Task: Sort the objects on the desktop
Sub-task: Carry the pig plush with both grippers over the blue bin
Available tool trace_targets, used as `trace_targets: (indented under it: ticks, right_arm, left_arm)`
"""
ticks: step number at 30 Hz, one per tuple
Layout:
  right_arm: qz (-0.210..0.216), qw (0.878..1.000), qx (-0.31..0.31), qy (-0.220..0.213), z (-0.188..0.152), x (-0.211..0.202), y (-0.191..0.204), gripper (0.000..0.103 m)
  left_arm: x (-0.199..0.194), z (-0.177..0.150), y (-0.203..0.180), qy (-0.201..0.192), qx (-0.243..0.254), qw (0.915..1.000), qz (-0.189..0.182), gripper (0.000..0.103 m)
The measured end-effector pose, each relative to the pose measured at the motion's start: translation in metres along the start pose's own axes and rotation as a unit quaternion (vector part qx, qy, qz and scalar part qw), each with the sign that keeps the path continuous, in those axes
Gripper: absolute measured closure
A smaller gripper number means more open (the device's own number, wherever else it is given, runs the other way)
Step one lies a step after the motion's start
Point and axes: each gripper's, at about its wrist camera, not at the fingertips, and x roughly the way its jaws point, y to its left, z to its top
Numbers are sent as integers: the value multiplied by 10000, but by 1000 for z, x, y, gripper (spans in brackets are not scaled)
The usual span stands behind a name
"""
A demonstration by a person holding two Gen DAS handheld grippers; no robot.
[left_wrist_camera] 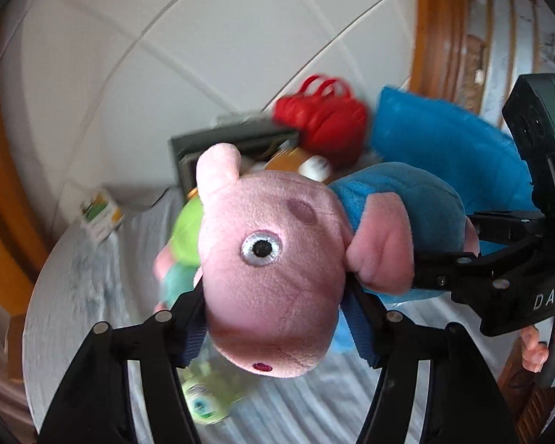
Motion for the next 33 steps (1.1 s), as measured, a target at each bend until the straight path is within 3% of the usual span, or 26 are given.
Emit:
trace_targets:
  ticks: [9, 19, 25, 33]
  right_arm:
    - [-561, 9958, 138, -713, 16, -116, -86, 18]
    - [-1253, 9815, 470, -1366, 8, -255, -228, 17]
    - [-1554, 9744, 792, -1417, 1, -316, -315, 17]
    - [-1639, 9687, 1368, -1265, -25, -340, -400, 17]
  left_arm:
    - [1, 73, -133, -577, 488, 9961, -450, 39]
    - [21, 155, -332, -1007, 1110, 9830, -1058, 39]
    - [42, 191, -439, -910, 1463, 9754, -1377, 39]
    - [83, 206, -525, -447, 1840, 9698, -1536, 39]
